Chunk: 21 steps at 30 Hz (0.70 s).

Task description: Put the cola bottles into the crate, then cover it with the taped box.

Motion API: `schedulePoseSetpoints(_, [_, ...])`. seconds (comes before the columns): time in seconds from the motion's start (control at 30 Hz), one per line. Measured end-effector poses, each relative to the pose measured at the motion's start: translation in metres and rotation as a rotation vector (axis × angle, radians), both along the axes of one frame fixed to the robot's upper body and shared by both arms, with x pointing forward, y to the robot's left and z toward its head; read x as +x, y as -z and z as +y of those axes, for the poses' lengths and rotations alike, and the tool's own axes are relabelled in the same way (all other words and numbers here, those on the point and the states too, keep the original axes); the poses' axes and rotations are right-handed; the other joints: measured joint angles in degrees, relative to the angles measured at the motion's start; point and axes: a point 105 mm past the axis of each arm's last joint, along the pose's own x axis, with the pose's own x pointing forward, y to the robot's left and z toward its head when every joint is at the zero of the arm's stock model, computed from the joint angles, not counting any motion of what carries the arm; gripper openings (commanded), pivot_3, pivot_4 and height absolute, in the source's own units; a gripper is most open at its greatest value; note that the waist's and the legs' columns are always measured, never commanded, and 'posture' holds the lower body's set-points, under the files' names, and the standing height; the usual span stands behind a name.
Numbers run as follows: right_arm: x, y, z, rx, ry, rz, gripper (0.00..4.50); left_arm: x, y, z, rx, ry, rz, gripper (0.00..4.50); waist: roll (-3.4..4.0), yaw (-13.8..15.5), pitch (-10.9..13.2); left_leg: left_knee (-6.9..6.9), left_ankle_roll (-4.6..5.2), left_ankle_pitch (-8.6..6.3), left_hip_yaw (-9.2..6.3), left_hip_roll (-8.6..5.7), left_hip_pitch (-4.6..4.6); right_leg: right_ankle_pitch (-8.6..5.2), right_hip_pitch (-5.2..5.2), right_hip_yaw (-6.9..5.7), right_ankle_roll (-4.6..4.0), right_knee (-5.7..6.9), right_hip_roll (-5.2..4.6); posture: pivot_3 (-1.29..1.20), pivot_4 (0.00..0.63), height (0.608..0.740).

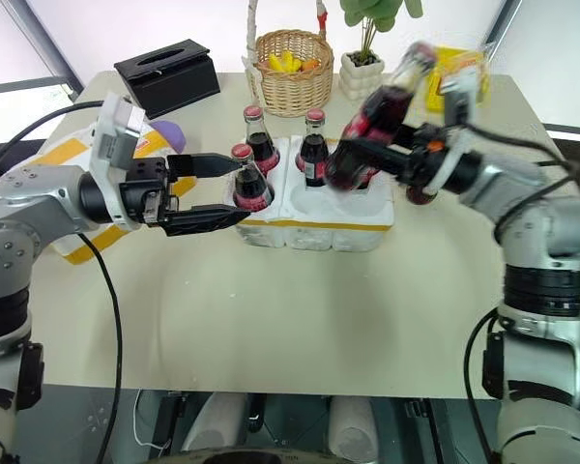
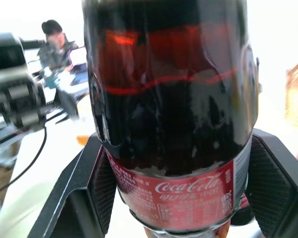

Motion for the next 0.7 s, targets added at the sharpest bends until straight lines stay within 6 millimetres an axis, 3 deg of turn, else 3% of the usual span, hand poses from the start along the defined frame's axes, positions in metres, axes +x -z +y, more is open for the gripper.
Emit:
schedulePoseSetpoints(0.1, [0.006, 0.012, 0.01, -0.075, -0.014, -0.004, 2.84, 0.0, -0.001, -0.001, -0.001, -0.012, -0.008, 4.5, 0.0, -0.1, 0.0, -0.05, 0.0, 0.0, 0.0, 0.0, -0.05, 0.0, -0.1, 0.0, 0.0, 0.02, 0.0, 0.0, 0.15, 0.74])
schedulePoseSetpoints(0.3, [0.01, 0.008, 0.022, -0.112, -0.047, -0.06, 2.84, -0.004, -0.001, -0.001, -0.005, -0.024, -0.018, 4.5, 0.0, -0.3, 0.0, -0.05, -0.01, 0.0, -0.01, 0.02, -0.02, 0.0, -0.11, 0.01, 0.0, 0.07, 0.03, 0.0, 0.15, 0.74])
schedulePoseSetpoints(0.5, [0.013, 0.027, 0.044, -0.128, -0.102, -0.021, 2.84, -0.006, -0.002, 0.0, -0.013, -0.038, -0.019, 4.5, 0.0, -0.3, 0.0, -0.03, -0.06, 0.03, -0.07, 0.06, -0.01, 0.01, -0.11, 0.02, -0.02, 0.1, 0.13, 0.0, 0.15, 0.74])
schedulePoseSetpoints(0.7, [0.02, 0.035, 0.044, -0.167, -0.081, -0.036, 2.84, -0.005, -0.001, 0.001, -0.007, -0.05, -0.015, 4.5, 0.0, -0.2, 0.0, -0.02, -0.09, 0.05, -0.08, 0.06, -0.01, 0.03, -0.11, 0.02, -0.04, 0.1, 0.15, 0.0, 0.15, 0.74])
